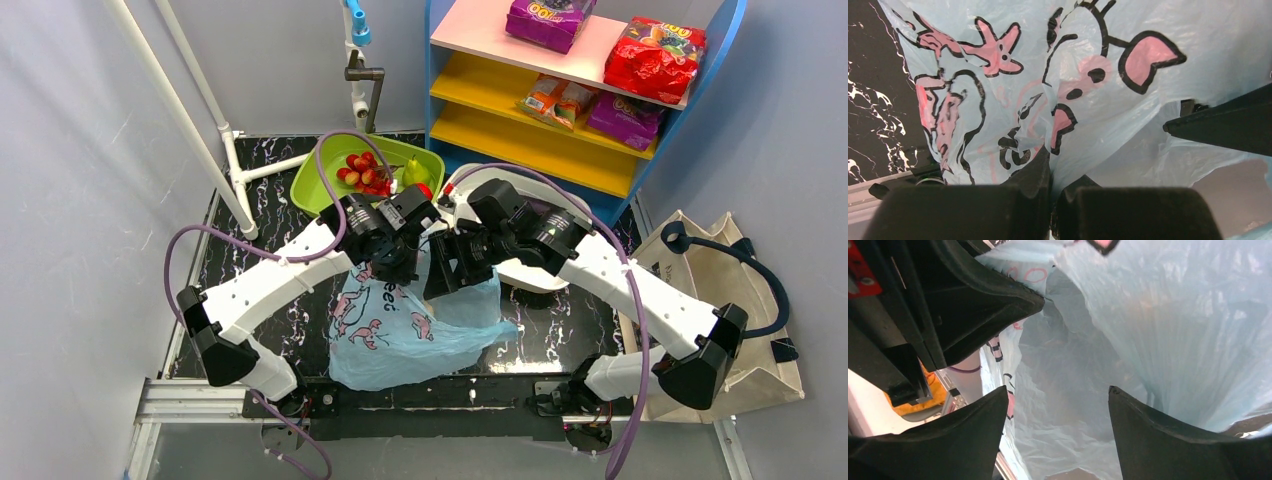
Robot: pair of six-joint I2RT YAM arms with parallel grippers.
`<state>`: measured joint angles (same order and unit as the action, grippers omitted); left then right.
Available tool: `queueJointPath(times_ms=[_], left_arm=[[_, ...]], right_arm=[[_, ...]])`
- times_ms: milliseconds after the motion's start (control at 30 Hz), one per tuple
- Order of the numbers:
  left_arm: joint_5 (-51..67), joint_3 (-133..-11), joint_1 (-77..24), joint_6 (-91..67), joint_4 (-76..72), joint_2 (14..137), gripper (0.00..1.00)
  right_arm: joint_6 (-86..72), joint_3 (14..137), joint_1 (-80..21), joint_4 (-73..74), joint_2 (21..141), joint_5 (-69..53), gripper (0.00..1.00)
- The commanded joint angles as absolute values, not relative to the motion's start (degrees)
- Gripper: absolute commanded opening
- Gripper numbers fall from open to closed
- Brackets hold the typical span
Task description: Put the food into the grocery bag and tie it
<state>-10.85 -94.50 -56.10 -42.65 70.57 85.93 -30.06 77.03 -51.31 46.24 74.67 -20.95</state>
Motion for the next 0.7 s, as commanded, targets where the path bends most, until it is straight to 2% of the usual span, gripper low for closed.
queueJointPath(times_ms=[0,333,667], left_arm=[[-9.8,-93.8,-55.2,-43.1,70.8,83.3,0.0],[-10.0,-91.4,-54.7,-42.2,70.9,82.5,0.0],[-13.6,-85.4,-53.6,-40.8,73.6,78.2,0.0]], right_arm=[[-29.8,80.3,-51.9,43.9,74.8,-21.1,0.82],[-27.8,87.2,-51.9,46.7,76.6,-20.7,0.87],[-25.3,93.5,-51.8,53.1,75.5,-12.6,0.89]])
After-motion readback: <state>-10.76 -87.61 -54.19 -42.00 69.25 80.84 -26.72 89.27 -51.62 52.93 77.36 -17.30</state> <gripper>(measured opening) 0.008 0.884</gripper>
